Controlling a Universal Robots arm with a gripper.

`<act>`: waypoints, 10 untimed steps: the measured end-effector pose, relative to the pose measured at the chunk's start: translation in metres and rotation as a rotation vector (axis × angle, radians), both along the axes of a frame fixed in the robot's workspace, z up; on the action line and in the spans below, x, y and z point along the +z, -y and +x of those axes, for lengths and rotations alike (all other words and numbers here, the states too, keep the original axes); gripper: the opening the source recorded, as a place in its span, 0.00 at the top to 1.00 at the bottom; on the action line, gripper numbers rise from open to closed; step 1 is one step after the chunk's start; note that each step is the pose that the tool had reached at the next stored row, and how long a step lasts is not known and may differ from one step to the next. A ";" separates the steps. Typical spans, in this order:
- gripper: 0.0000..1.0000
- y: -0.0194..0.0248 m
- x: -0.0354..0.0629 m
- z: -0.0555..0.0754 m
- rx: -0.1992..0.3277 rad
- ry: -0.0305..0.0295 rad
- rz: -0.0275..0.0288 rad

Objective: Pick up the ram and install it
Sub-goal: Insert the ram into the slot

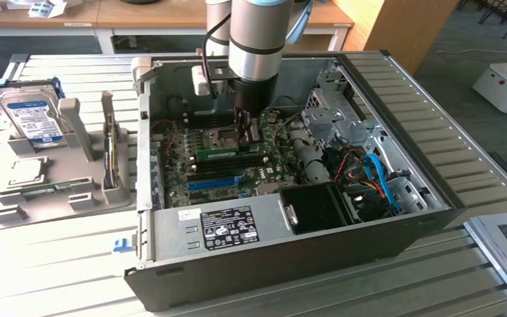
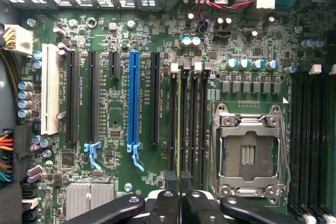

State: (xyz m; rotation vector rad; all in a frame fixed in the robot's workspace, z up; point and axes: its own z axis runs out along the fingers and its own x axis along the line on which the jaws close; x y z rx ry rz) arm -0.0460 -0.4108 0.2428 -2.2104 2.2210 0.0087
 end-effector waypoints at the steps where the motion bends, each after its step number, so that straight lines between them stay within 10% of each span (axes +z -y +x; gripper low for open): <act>1: 0.88 0.0000 -0.0002 0.000 0.000 -0.0001 -0.0001; 10: 0.88 0.0000 -0.0037 0.000 0.000 0.0000 0.0001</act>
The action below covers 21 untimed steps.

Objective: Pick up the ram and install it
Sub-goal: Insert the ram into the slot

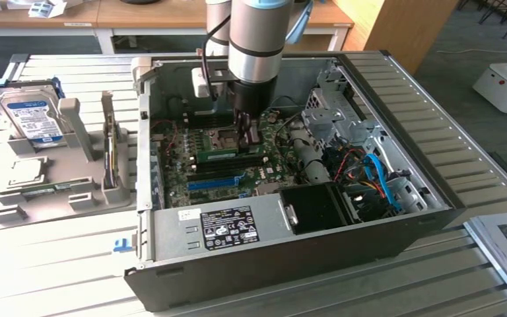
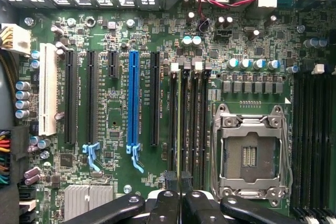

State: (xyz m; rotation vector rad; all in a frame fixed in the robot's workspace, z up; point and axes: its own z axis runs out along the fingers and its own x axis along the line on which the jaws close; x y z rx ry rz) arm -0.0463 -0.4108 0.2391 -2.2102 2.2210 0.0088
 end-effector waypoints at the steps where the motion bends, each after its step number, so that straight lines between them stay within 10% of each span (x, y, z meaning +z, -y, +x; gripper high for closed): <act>1: 0.88 0.0000 -0.0002 0.000 0.000 -0.0001 -0.0002; 21: 0.88 0.0000 -0.0027 0.000 -0.013 0.0000 0.0000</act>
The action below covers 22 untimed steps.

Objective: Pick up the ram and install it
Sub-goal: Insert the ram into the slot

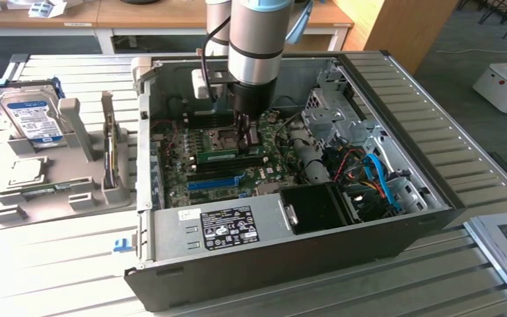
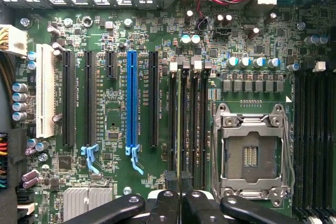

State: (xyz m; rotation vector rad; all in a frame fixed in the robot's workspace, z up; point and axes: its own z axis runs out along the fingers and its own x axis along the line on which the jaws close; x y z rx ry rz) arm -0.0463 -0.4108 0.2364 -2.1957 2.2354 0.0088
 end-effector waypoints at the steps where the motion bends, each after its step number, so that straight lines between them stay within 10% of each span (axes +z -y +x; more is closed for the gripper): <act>1: 0.88 0.0000 -0.0001 0.000 0.000 0.0001 0.0003; 22: 0.88 0.0023 -0.0023 0.000 0.001 0.0000 -0.0002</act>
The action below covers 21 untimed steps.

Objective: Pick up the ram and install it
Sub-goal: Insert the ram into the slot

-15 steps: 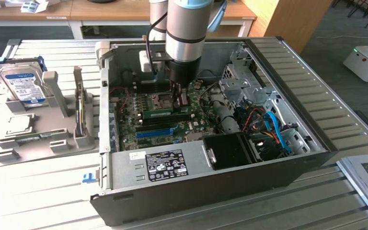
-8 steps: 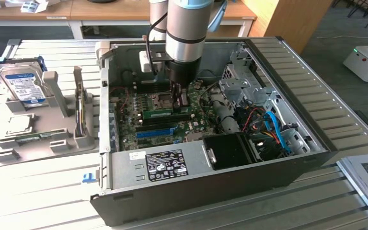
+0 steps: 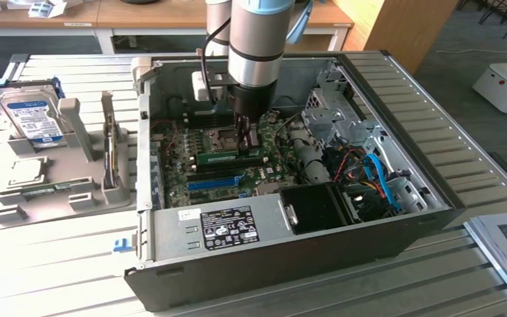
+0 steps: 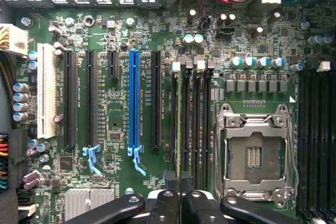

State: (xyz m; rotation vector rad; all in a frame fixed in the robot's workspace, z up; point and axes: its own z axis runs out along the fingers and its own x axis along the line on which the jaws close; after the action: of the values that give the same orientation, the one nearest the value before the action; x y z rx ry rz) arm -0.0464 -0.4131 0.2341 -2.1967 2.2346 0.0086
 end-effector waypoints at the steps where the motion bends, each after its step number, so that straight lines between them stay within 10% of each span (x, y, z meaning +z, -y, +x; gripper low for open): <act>1: 0.88 0.0000 0.0000 0.000 0.001 0.0000 0.0000; 21: 0.88 0.0013 -0.0004 0.000 0.005 0.0001 0.0011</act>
State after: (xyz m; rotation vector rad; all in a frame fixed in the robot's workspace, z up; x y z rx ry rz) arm -0.0468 -0.4144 0.2337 -2.2019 2.2282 0.0097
